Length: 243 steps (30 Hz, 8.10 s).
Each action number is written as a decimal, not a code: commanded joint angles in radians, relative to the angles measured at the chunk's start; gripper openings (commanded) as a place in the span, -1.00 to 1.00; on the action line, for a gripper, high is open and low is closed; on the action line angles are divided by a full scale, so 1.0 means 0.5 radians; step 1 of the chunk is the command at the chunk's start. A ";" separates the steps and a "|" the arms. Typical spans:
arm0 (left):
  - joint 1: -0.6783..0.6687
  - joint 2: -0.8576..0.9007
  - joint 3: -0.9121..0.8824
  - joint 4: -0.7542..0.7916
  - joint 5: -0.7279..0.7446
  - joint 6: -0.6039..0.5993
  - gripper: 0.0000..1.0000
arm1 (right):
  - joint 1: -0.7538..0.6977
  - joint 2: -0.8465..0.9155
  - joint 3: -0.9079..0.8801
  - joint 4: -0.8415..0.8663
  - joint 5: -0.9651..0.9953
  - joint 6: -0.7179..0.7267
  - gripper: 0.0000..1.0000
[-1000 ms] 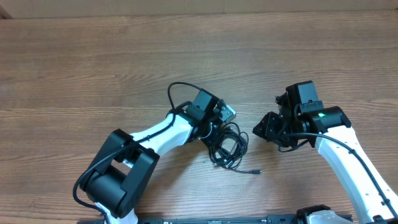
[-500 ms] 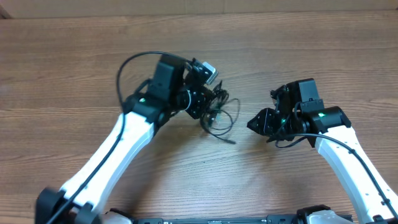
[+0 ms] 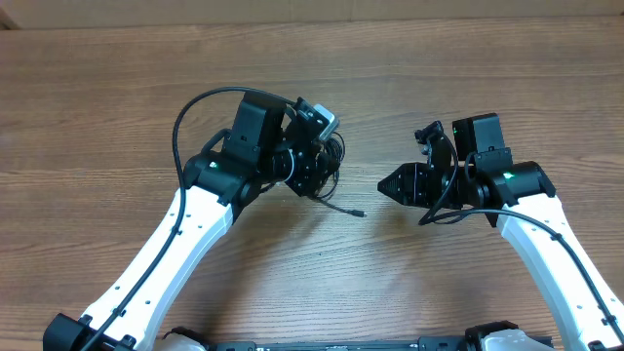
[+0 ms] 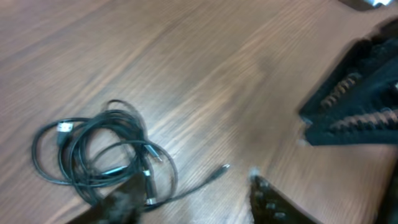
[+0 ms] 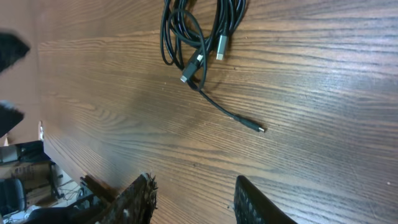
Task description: Untangle cables
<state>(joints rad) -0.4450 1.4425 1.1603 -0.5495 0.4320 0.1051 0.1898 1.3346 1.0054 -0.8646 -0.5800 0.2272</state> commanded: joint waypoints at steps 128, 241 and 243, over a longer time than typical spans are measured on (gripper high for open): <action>-0.213 1.151 0.079 0.802 -0.719 -0.655 0.07 | -0.001 -0.011 0.049 -0.294 0.493 0.174 -0.24; 0.270 0.232 0.082 -0.111 0.114 -0.211 0.26 | 0.029 -0.079 0.127 -0.385 0.840 0.427 -0.23; 0.195 0.379 0.082 -0.040 0.060 -0.198 0.28 | 0.010 -0.116 0.127 -0.410 0.842 0.426 -0.23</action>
<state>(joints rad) -0.3077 1.5532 1.1847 -0.6056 0.5167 -0.0471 0.2089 1.3075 1.0458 -1.0607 -0.1543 0.4412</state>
